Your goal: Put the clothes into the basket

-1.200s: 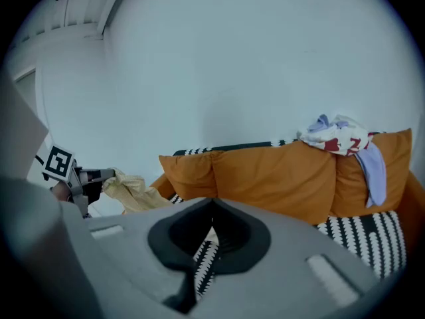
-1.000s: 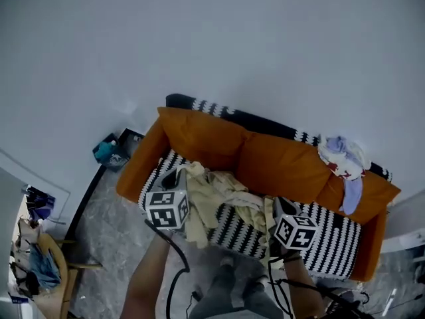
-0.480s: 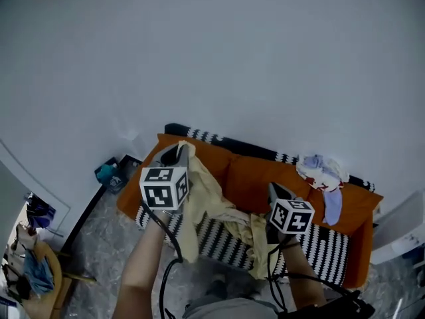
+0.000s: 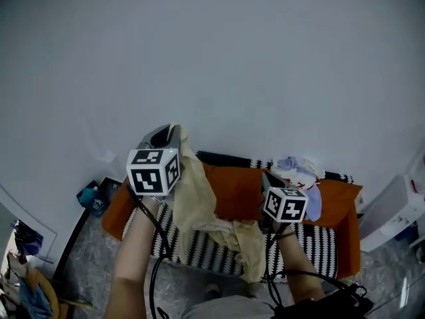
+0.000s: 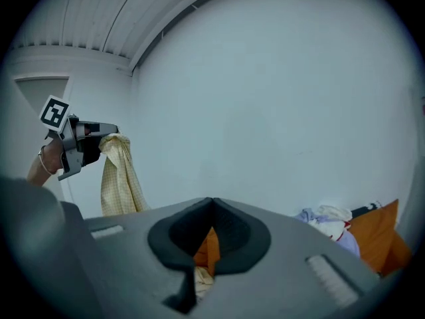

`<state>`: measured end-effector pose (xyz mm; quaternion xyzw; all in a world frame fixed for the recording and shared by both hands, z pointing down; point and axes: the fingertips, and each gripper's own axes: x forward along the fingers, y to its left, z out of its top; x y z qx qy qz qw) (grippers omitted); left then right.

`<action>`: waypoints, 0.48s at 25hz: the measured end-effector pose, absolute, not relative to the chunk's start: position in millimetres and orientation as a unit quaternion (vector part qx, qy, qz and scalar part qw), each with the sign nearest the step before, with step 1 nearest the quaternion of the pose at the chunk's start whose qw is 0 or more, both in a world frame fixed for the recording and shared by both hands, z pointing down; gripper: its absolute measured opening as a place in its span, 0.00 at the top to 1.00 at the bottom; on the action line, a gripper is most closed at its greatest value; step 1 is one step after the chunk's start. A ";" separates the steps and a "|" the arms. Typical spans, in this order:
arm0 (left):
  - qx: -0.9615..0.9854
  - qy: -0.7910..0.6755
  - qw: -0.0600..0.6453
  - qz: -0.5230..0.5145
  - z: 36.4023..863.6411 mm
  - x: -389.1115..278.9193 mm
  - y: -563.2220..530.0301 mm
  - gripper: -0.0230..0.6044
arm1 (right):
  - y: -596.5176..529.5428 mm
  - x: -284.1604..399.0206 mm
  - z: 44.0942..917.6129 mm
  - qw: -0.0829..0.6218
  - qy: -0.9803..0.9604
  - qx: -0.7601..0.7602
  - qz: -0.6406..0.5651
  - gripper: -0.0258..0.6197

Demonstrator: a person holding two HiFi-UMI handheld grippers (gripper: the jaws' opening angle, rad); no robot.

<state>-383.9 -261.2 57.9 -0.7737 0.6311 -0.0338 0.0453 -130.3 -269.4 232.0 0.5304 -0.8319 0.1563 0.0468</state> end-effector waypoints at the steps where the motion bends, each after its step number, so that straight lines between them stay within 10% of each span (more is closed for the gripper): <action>1: -0.779 0.625 0.049 -0.033 54.3 -377.4 -264.4 0.94 | -271.3 -125.3 227.2 0.045 -0.829 0.537 0.152 0.96; 12: -0.852 0.519 0.068 -0.023 46.0 -275.9 -305.8 0.94 | -267.4 -51.5 204.9 0.042 -0.764 0.632 0.123 0.96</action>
